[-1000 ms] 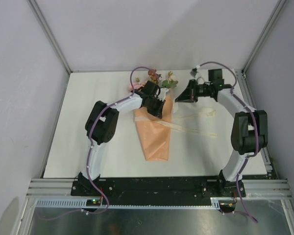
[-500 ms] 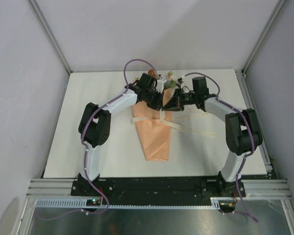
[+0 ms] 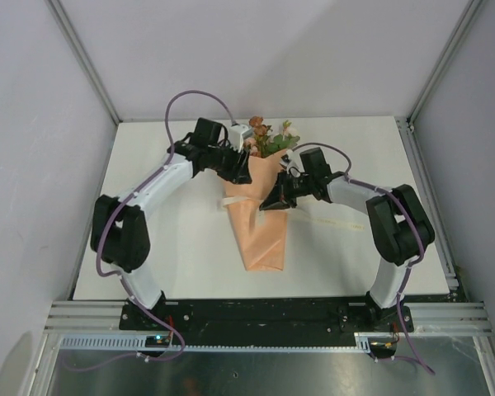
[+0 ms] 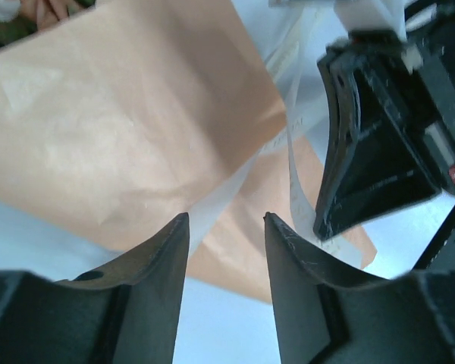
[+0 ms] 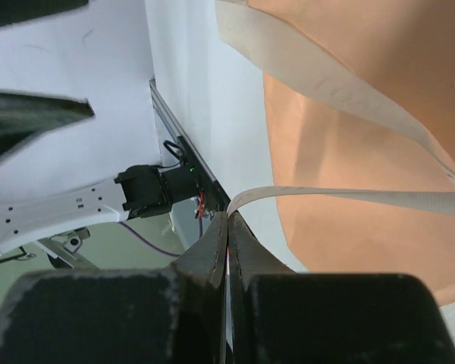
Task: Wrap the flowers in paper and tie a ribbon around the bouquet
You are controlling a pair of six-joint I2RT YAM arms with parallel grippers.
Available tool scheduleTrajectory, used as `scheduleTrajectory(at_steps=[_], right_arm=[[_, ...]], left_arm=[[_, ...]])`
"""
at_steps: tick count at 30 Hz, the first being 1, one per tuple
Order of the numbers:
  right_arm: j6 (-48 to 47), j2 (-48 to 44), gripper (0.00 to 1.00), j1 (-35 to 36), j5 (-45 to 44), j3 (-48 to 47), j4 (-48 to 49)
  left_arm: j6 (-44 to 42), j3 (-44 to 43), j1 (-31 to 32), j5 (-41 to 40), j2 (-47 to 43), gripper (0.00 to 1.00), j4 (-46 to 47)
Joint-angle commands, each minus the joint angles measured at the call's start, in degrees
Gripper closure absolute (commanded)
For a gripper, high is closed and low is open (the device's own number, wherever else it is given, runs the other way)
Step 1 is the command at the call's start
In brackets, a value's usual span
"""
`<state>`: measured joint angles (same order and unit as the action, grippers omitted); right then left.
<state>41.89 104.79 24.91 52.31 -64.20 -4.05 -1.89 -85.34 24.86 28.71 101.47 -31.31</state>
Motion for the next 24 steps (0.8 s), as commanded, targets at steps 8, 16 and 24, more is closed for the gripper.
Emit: scheduleTrajectory(at_steps=[8,16,24], right_arm=[[9.1,5.01,1.0,1.89,-10.92,-0.04,6.08],[14.92,7.19,0.99,2.33,-13.63,0.05,7.4],[19.5,7.83,0.97,3.29,-15.12,-0.02,8.9]], left_arm=[[-19.08,8.1,-0.02,-3.7,-2.06,0.44,-3.3],[-20.93,3.59,1.74,-10.18,4.07,0.43,-3.14],[-18.5,1.72,2.63,-10.81,5.54,0.84,-2.28]])
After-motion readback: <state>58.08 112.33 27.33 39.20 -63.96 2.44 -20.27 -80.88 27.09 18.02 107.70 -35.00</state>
